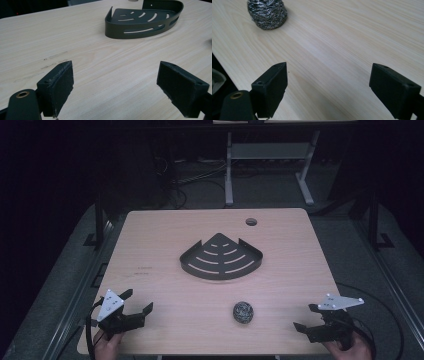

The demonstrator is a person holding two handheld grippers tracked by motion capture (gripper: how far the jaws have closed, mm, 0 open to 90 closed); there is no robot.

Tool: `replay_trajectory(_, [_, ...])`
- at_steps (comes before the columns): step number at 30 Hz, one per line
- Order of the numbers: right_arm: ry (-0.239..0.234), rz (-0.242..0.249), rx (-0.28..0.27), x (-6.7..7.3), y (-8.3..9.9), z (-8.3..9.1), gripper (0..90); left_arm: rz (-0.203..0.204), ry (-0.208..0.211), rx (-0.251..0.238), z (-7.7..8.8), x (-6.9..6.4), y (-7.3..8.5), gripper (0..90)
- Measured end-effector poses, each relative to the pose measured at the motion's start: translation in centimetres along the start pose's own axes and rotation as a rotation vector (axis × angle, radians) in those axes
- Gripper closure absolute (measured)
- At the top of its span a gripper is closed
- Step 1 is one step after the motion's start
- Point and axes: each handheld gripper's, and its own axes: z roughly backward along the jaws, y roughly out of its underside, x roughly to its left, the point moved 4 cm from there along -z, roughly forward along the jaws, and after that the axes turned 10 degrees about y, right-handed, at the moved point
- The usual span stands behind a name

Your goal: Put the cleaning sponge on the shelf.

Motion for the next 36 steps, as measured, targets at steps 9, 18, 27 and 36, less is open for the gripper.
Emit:
replay_trajectory(9, [-0.022,0.054,0.023,1.0,-1.3,-0.5,14.4,0.006,-0.007,-0.006,0.2,0.2,0.1,13.3])
replay_trajectory(18, [-0.032,0.103,0.033,2.1,-2.6,-0.7,14.4,0.002,-0.009,-0.006,0.3,0.2,0.1,13.3])
replay_trajectory(27, [-0.049,0.153,0.048,3.4,-4.4,-0.7,14.4,0.014,-0.014,-0.018,0.6,0.7,0.0,13.3])
replay_trajectory(36, [-0.092,0.225,0.081,5.8,-6.4,-2.3,14.4,0.008,-0.009,-0.015,0.4,0.6,0.0,13.3])
